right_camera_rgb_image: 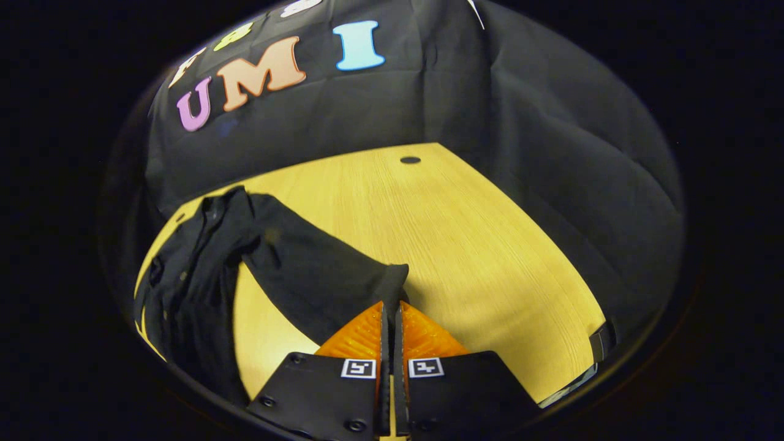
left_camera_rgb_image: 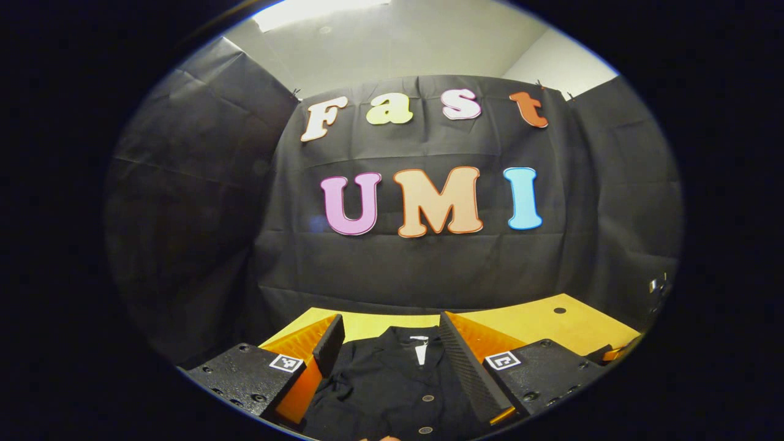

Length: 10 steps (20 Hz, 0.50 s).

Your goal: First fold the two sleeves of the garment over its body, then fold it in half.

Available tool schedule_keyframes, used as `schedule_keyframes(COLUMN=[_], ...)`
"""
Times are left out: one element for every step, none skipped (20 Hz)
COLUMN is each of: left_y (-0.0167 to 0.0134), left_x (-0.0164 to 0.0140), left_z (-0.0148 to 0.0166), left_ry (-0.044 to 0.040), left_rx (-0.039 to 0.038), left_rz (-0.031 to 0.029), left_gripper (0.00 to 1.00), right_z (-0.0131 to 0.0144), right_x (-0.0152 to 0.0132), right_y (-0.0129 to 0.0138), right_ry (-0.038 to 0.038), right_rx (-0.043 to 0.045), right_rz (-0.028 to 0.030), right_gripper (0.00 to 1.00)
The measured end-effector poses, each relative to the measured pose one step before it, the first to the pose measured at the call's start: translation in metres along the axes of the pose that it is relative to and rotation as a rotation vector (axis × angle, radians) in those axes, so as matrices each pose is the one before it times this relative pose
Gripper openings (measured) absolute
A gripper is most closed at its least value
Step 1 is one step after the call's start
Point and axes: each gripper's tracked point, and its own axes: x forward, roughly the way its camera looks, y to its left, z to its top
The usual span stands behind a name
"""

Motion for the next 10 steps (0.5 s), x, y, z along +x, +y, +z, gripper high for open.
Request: schedule_keyframes(left_y=[0.00869,0.00838,0.00954,0.01038,0.01068,0.00986,0.00998,0.01009,0.01069,0.01027], left_x=[0.00003,-0.00024,-0.00002,-0.00125,-0.00016,-0.00033,-0.00029,-0.00096,-0.00071,0.00016], left_z=[0.00066,-0.00083,0.00059,0.00035,0.00111,0.00002,0.0004,-0.00028,0.00071,-0.00036], left_ry=[-0.00081,0.00058,-0.00113,-0.00141,-0.00207,-0.00191,-0.00036,-0.00012,-0.00036,0.00163], left_rx=[-0.003,0.00147,0.00474,0.0066,0.0065,0.00471,0.00172,0.00107,0.00053,-0.0002], left_rz=[0.00658,0.00632,0.00726,0.00801,0.00966,0.00995,0.00936,0.01106,0.01131,0.01035], left_gripper=[0.94,0.94,0.94,0.94,0.94,0.94,0.94,0.94,0.94,0.94], right_z=[0.01052,0.01174,0.00999,0.01123,0.00829,0.00699,0.00715,0.00699,0.007,0.00572], right_x=[-0.00312,-0.00334,-0.00022,-0.00109,-0.00231,-0.00069,-0.00035,-0.0008,-0.00003,-0.00064], right_y=[0.00616,0.00918,0.01508,0.01315,0.01143,0.01146,0.01222,0.01387,0.01388,0.01496], right_ry=[-0.02584,-0.02156,-0.02016,-0.02377,-0.01957,-0.01644,-0.01675,-0.02031,-0.01544,-0.01544], right_rx=[-0.00698,-0.00774,-0.00776,-0.00566,-0.00747,-0.01346,-0.0213,-0.02087,-0.021,-0.01848], right_rz=[0.0035,0.00809,0.00818,0.01249,0.01005,0.00389,0.00535,0.01069,0.01114,0.01445], right_gripper=[0.05,0.05,0.05,0.05,0.05,0.05,0.05,0.05,0.05,0.05])
